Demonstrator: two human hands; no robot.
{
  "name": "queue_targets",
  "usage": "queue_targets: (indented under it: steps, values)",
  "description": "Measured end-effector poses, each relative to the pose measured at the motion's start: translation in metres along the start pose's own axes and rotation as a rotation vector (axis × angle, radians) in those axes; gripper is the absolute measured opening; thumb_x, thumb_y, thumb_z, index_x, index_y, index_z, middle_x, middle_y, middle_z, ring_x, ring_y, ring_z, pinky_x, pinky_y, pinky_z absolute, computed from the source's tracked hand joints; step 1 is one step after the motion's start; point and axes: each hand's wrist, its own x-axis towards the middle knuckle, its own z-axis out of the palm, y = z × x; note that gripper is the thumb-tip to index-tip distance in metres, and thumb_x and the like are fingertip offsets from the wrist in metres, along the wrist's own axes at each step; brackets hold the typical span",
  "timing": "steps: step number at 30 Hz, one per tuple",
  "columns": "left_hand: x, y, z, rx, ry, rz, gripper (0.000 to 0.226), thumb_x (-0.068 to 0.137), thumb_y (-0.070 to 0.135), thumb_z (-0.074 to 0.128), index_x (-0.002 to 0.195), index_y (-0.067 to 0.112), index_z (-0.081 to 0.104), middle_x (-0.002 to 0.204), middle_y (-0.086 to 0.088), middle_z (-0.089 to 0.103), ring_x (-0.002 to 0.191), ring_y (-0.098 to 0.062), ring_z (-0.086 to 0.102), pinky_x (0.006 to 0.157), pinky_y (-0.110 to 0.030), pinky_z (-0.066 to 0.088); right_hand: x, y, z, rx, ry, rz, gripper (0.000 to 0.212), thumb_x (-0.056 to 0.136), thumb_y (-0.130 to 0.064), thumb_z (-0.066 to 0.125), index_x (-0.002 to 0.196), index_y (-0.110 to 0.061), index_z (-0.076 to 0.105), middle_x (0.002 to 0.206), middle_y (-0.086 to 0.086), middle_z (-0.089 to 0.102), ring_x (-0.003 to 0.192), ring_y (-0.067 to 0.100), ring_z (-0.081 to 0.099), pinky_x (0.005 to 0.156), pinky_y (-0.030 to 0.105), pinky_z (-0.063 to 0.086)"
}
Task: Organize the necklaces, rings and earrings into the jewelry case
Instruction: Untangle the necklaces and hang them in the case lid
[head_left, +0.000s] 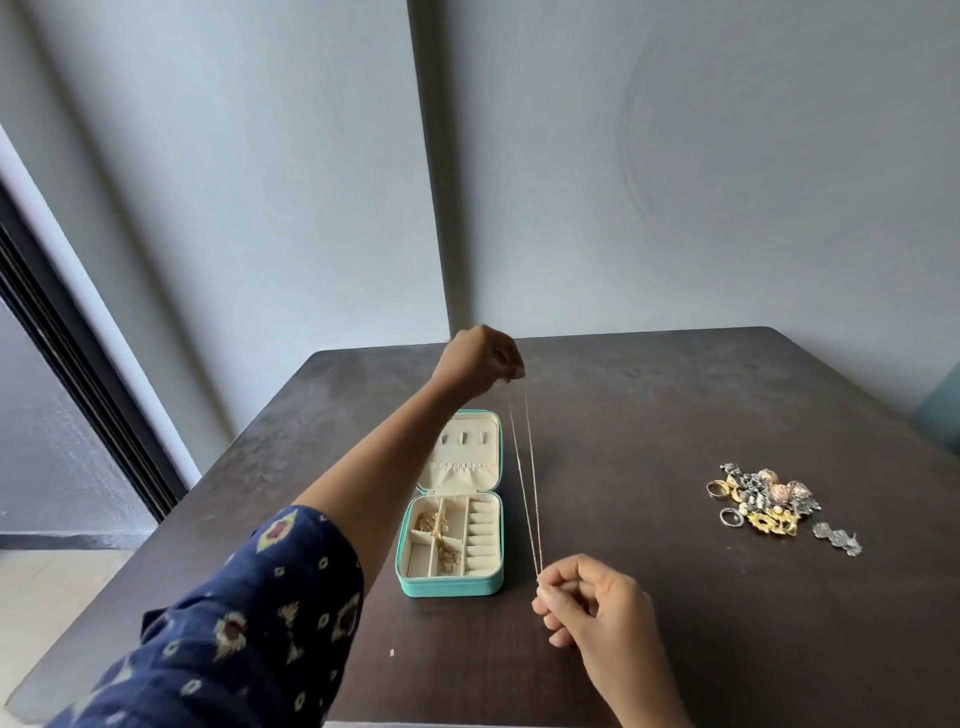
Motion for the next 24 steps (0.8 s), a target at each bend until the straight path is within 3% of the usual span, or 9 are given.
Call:
queue_targets:
  steps: [4,7,10,14,24]
  values:
    - [0.014,-0.006,0.020,0.139,-0.085,0.027,0.004,0.074,0.011,0.072,0.077,0.013,0.072,0.058,0.003,0.064,0.067,-0.021,0.065,0.066,-0.028,0.049,0.010,0.008,0.002,-0.116,0.050,-0.042,0.034,0.073,0.003,0.067,0.055,-0.026,0.063,0.057,-0.007,0.066,0.043,0.005,0.057,0.049,0.021,0.052]
    - [0.023,-0.012,0.036,0.245,-0.154,0.022,0.007,0.074,0.015,0.073,0.081,0.017,0.072,0.082,-0.002,0.072,0.082,-0.019,0.066,0.071,-0.028,0.048,0.016,0.017,0.004,-0.284,0.078,-0.126,0.017,0.065,-0.019,0.068,0.070,-0.034,0.062,0.054,-0.025,0.059,0.048,0.002,0.060,0.054,0.021,0.052]
    - [0.028,-0.018,0.050,0.367,-0.238,0.022,0.006,0.076,0.020,0.070,0.082,0.022,0.070,0.089,0.001,0.072,0.090,-0.019,0.064,0.078,-0.031,0.045,0.022,0.029,0.007,-0.456,0.146,-0.397,0.010,0.059,-0.026,0.065,0.061,-0.021,0.057,0.049,-0.017,0.053,0.048,0.003,0.052,0.046,0.013,0.045]
    - [0.029,-0.022,0.065,0.535,-0.305,0.070,0.008,0.083,0.020,0.063,0.087,0.024,0.068,0.097,0.004,0.070,0.097,-0.020,0.060,0.086,-0.037,0.034,0.024,0.030,0.012,-0.643,0.196,-0.584,0.016,0.067,-0.030,0.051,0.055,-0.022,0.046,0.050,-0.011,0.046,0.052,0.006,0.040,0.046,0.011,0.033]
    - [0.032,-0.027,0.080,0.673,-0.364,0.112,0.005,0.083,0.022,0.065,0.087,0.024,0.066,0.096,0.003,0.070,0.092,-0.021,0.062,0.085,-0.040,0.028,0.023,0.030,0.016,-0.803,0.273,-0.650,0.018,0.067,-0.021,0.050,0.051,-0.020,0.045,0.052,-0.007,0.041,0.051,0.008,0.036,0.042,0.015,0.031]
